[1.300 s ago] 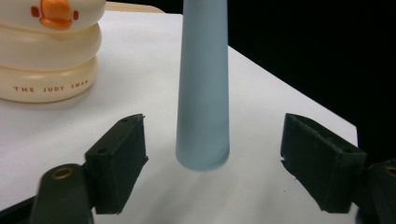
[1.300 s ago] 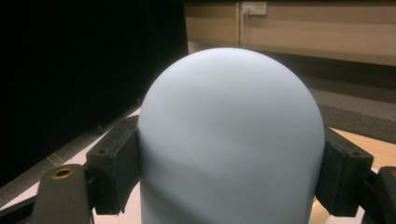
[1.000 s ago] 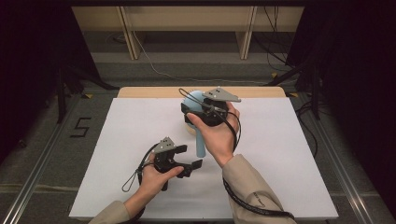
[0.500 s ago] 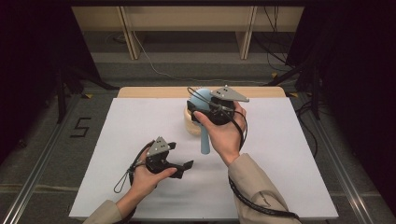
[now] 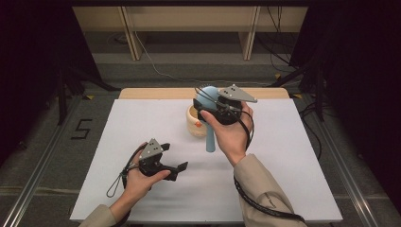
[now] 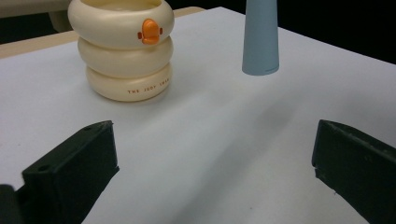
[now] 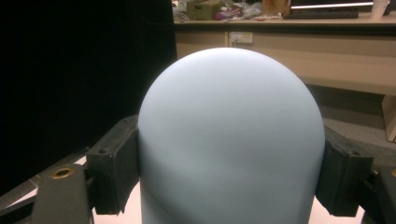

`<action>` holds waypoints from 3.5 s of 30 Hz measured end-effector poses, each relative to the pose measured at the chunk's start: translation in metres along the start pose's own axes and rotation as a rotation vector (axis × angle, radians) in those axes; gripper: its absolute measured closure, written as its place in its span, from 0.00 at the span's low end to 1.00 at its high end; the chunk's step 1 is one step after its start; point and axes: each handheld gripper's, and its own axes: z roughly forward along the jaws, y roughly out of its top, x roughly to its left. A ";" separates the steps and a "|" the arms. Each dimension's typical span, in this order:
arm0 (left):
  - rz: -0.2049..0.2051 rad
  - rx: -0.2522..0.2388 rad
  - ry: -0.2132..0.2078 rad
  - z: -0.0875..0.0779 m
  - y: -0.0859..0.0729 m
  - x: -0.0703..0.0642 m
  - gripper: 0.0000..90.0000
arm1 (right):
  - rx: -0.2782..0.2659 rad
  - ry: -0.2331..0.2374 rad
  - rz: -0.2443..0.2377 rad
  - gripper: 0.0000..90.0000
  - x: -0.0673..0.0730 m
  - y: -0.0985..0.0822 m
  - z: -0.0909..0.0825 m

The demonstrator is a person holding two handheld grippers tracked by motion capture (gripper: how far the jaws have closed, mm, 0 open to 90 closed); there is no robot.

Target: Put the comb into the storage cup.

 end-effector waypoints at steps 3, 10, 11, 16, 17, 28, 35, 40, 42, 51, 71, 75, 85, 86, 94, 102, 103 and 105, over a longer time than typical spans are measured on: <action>0.015 -0.015 0.012 -0.003 0.000 0.002 0.00 | -0.010 0.003 -0.005 0.24 -0.001 0.002 0.000; 0.012 -0.026 0.023 -0.009 -0.001 0.008 0.00 | -0.015 0.004 -0.011 0.24 -0.001 0.004 0.002; 0.010 -0.026 0.026 -0.010 -0.002 0.008 0.00 | -0.014 0.007 -0.010 0.24 -0.001 0.004 0.002; 0.019 -0.026 0.038 -0.012 -0.004 0.010 0.00 | -0.016 0.015 -0.007 0.24 -0.002 0.004 0.004; 0.021 -0.023 0.040 -0.013 -0.004 0.010 0.00 | -0.018 0.015 -0.007 0.24 -0.002 0.005 0.005; 0.037 -0.020 0.052 -0.017 -0.006 0.014 0.00 | -0.041 0.022 -0.024 0.24 -0.005 0.008 0.008; 0.042 -0.017 0.065 -0.024 -0.009 0.019 0.00 | -0.053 0.028 -0.029 0.24 -0.006 0.010 0.007; 0.036 -0.014 0.072 -0.028 -0.011 0.023 0.00 | -0.060 0.034 -0.024 0.24 -0.008 0.012 0.007; 0.038 -0.012 0.074 -0.029 -0.012 0.024 0.00 | -0.060 0.036 -0.022 0.24 -0.009 0.013 0.007; 0.031 -0.011 0.080 -0.032 -0.014 0.028 0.00 | -0.077 0.034 -0.035 0.24 -0.010 0.015 0.009; 0.022 -0.017 0.089 -0.032 -0.015 0.030 0.01 | -0.106 0.019 -0.041 0.24 -0.015 0.023 0.015; 0.021 -0.017 0.090 -0.032 -0.015 0.031 0.01 | -0.110 0.014 -0.044 0.24 -0.016 0.024 0.017; 0.021 -0.019 0.090 -0.032 -0.015 0.031 0.01 | -0.112 0.005 -0.050 0.24 -0.017 0.029 0.023; 0.021 -0.019 0.090 -0.032 -0.015 0.031 0.01 | -0.113 0.005 -0.052 0.24 -0.017 0.029 0.024; 0.021 -0.016 0.089 -0.032 -0.015 0.031 0.01 | -0.117 0.000 -0.054 0.24 -0.017 0.034 0.027; 0.015 -0.020 0.085 -0.032 -0.015 0.031 0.01 | -0.124 -0.007 -0.057 0.24 -0.019 0.039 0.029; 0.015 -0.019 0.085 -0.032 -0.015 0.031 0.01 | -0.123 -0.008 -0.056 0.24 -0.019 0.040 0.029; 0.017 -0.019 0.084 -0.032 -0.015 0.031 0.01 | -0.124 -0.011 -0.056 0.24 -0.019 0.040 0.029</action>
